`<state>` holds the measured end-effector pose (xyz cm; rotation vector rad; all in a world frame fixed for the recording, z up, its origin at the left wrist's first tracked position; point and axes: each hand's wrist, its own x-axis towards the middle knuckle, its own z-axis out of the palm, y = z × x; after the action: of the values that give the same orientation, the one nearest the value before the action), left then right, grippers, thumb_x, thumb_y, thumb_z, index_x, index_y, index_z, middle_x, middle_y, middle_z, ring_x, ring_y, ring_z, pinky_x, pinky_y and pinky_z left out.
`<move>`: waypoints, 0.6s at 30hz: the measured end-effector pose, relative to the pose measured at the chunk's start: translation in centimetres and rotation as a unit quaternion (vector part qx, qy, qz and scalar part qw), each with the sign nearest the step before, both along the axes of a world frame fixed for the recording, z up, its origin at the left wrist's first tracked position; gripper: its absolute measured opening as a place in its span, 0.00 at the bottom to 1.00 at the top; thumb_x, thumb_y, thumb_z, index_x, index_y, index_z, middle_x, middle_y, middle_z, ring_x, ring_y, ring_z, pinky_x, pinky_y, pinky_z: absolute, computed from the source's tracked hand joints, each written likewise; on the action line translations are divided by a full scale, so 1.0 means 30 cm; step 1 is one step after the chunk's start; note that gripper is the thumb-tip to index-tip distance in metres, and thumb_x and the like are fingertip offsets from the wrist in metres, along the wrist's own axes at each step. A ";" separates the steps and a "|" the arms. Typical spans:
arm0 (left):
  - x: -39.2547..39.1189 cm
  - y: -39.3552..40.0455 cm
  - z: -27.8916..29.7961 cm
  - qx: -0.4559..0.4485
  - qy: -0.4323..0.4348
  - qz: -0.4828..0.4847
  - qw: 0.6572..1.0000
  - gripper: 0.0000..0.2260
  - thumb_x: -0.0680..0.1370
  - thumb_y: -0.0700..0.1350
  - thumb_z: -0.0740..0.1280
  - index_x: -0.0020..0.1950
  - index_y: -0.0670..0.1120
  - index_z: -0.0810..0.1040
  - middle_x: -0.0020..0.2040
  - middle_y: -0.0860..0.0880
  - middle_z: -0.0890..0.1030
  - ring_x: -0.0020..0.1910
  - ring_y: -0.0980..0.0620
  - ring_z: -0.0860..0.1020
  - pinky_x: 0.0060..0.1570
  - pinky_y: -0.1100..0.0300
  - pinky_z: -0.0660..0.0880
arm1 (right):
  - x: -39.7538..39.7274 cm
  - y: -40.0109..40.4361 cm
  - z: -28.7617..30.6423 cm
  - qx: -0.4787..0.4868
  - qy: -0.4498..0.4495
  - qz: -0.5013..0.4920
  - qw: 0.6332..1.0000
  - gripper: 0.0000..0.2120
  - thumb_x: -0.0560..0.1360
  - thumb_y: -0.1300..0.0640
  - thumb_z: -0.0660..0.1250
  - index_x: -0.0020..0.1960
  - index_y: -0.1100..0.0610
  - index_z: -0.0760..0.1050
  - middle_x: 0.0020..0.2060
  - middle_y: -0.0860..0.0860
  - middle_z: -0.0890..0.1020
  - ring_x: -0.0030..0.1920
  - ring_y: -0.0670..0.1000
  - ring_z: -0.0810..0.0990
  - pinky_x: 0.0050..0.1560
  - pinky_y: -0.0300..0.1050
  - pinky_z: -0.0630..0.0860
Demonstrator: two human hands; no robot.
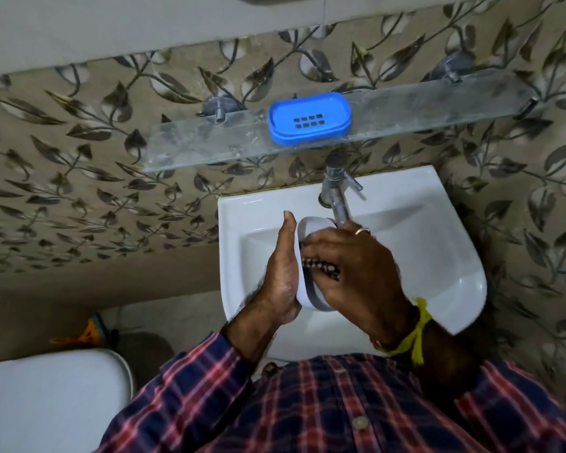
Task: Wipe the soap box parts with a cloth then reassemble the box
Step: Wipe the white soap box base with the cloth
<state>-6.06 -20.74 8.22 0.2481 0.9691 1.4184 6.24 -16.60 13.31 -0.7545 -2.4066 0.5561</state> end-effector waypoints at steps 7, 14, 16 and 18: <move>-0.013 0.019 -0.026 -0.048 0.002 0.011 0.999 0.34 0.75 0.72 0.55 0.57 0.48 0.86 0.57 0.44 0.85 0.58 0.46 0.83 0.56 0.53 0.79 | -0.011 0.035 0.004 -0.034 -0.001 -0.010 0.999 0.12 0.66 0.67 0.74 0.45 0.53 0.86 0.46 0.48 0.88 0.48 0.51 0.82 0.54 0.46 0.78; -0.033 0.057 0.011 -0.070 0.051 0.022 0.996 0.33 0.67 0.77 0.61 0.55 0.55 0.87 0.53 0.45 0.87 0.51 0.46 0.86 0.44 0.53 0.82 | 0.014 0.042 0.015 -0.032 -0.077 -0.052 0.995 0.12 0.67 0.61 0.73 0.46 0.46 0.84 0.43 0.42 0.86 0.47 0.53 0.80 0.47 0.43 0.74; -0.035 0.059 0.019 -0.086 0.039 0.035 0.995 0.35 0.68 0.77 0.61 0.58 0.52 0.86 0.53 0.44 0.87 0.52 0.44 0.85 0.48 0.50 0.82 | 0.005 0.031 0.022 -0.026 -0.076 0.000 0.997 0.10 0.67 0.60 0.72 0.44 0.47 0.84 0.42 0.43 0.86 0.46 0.53 0.79 0.44 0.45 0.75; -0.048 0.057 0.017 -0.076 0.035 0.044 0.996 0.33 0.67 0.76 0.61 0.55 0.53 0.87 0.51 0.44 0.87 0.49 0.45 0.86 0.46 0.50 0.82 | 0.018 0.015 0.020 -0.017 -0.099 0.057 0.993 0.08 0.67 0.59 0.71 0.44 0.48 0.84 0.43 0.43 0.86 0.46 0.54 0.80 0.42 0.50 0.79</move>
<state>-7.49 -19.03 8.72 0.1446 1.1519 1.4158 6.78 -16.16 13.90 -0.7187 -2.6420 0.5936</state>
